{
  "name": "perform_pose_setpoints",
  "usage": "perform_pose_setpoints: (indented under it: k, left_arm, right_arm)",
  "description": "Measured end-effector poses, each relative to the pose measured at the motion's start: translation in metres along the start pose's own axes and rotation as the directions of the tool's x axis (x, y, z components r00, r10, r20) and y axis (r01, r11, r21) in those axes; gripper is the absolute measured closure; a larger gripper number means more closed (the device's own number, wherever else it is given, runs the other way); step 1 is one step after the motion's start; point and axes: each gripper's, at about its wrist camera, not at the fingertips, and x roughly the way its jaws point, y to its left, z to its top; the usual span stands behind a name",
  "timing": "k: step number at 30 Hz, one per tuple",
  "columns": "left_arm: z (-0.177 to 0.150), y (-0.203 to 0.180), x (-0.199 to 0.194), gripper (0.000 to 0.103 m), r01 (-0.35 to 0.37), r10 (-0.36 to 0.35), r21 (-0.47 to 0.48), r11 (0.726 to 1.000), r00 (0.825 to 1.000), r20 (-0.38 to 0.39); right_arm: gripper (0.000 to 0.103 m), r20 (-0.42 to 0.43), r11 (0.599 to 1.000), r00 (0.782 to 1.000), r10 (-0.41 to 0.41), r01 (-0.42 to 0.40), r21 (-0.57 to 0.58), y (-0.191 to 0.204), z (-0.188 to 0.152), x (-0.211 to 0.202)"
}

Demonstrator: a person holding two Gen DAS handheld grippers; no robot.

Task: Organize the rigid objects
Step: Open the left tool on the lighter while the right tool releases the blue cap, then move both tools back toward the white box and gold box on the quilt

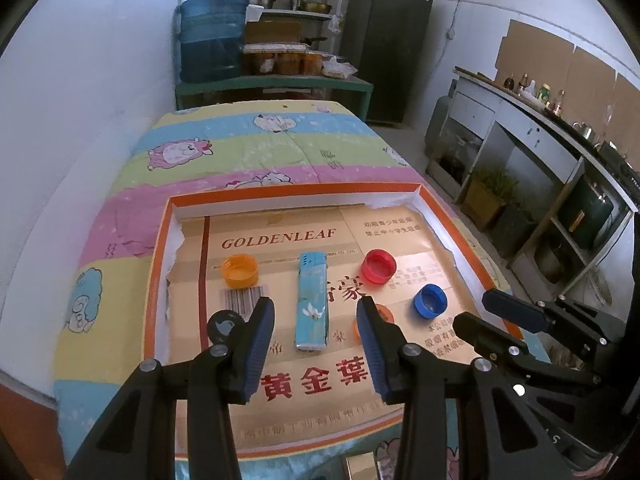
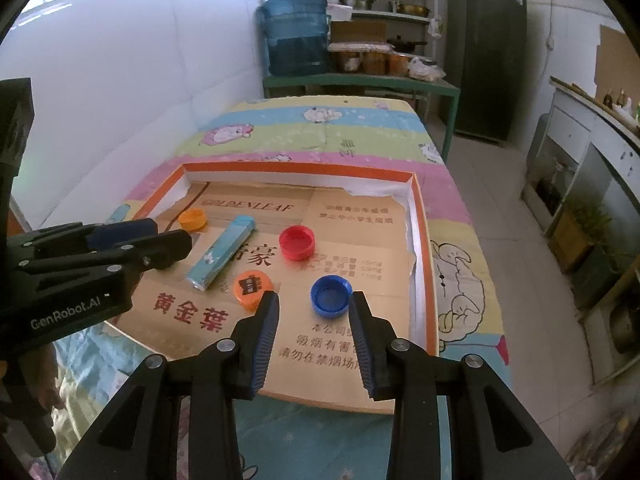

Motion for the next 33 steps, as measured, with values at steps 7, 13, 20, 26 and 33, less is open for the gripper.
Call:
perform_pose_setpoints:
  k: [7, 13, 20, 26, 33]
  left_arm:
    - [-0.004, 0.001, -0.011, 0.06, 0.002, -0.002, -0.003, 1.0, 1.0, 0.007]
    - [-0.009, 0.003, -0.022, 0.06, 0.004, -0.003, -0.008, 1.0, 1.0, 0.018]
    - [-0.016, 0.008, -0.036, 0.06, 0.002, -0.001, -0.018, 1.0, 1.0, 0.03]
    - [-0.023, 0.014, -0.05, 0.06, -0.003, 0.004, -0.031, 1.0, 0.999, 0.045]
    - [-0.032, 0.022, -0.066, 0.06, -0.008, 0.011, -0.053, 0.999, 0.998, 0.058]
  right_arm:
    - [0.066, 0.011, 1.0, 1.0, -0.002, 0.002, -0.009, 0.008, -0.002, -0.013]
    - [0.066, 0.018, 1.0, 1.0, -0.003, 0.003, -0.02, 0.015, -0.006, -0.023]
    - [0.066, 0.026, 1.0, 1.0, -0.002, 0.003, -0.03, 0.025, -0.011, -0.034]
    - [0.066, 0.034, 0.999, 0.999, -0.003, 0.004, -0.038, 0.034, -0.015, -0.045]
    - [0.066, 0.044, 0.999, 0.999, -0.007, 0.009, -0.047, 0.043, -0.022, -0.06]
